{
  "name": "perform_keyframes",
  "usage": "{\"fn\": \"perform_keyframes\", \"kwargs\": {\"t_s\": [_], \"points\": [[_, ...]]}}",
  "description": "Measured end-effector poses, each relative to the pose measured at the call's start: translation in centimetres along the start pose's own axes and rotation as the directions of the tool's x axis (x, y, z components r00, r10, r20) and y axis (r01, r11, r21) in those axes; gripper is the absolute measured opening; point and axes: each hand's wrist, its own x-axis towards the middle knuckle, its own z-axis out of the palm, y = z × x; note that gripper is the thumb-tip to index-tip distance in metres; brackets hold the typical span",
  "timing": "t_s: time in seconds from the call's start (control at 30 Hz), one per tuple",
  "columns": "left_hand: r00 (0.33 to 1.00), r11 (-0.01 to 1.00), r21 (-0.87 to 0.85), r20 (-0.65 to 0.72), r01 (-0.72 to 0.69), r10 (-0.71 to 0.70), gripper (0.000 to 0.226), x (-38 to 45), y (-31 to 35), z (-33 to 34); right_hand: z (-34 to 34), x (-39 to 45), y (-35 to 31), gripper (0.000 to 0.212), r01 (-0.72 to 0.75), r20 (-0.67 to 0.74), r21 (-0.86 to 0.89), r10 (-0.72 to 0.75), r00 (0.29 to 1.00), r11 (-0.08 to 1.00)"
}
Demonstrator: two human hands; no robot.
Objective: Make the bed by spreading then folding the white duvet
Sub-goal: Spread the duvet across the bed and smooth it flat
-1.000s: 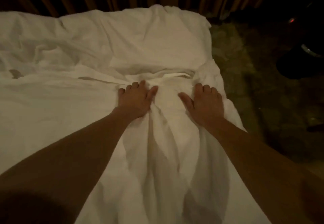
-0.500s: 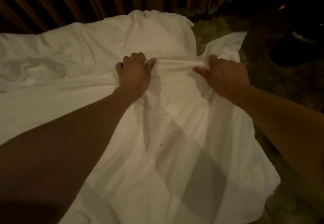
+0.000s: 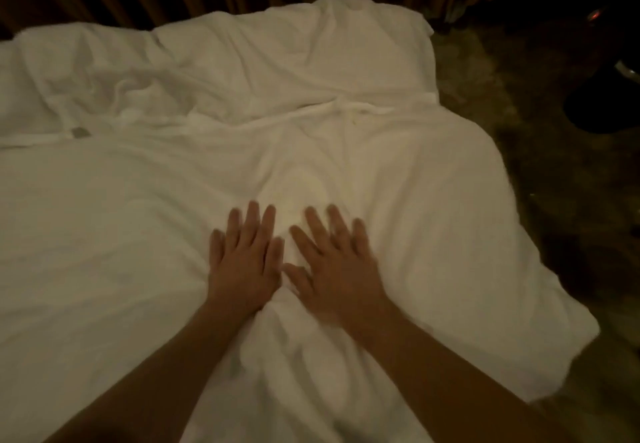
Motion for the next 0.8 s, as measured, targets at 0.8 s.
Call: {"fn": "perform_keyframes", "kwargs": {"t_s": [0.8], "points": [[0.999,0.996,-0.085,0.036,0.034,-0.031,0.067,-10.1,-4.3,1.8,3.7,-6.5,-6.5,0.06,-0.006,0.02,-0.033,0.007,1.0,0.999]]}}
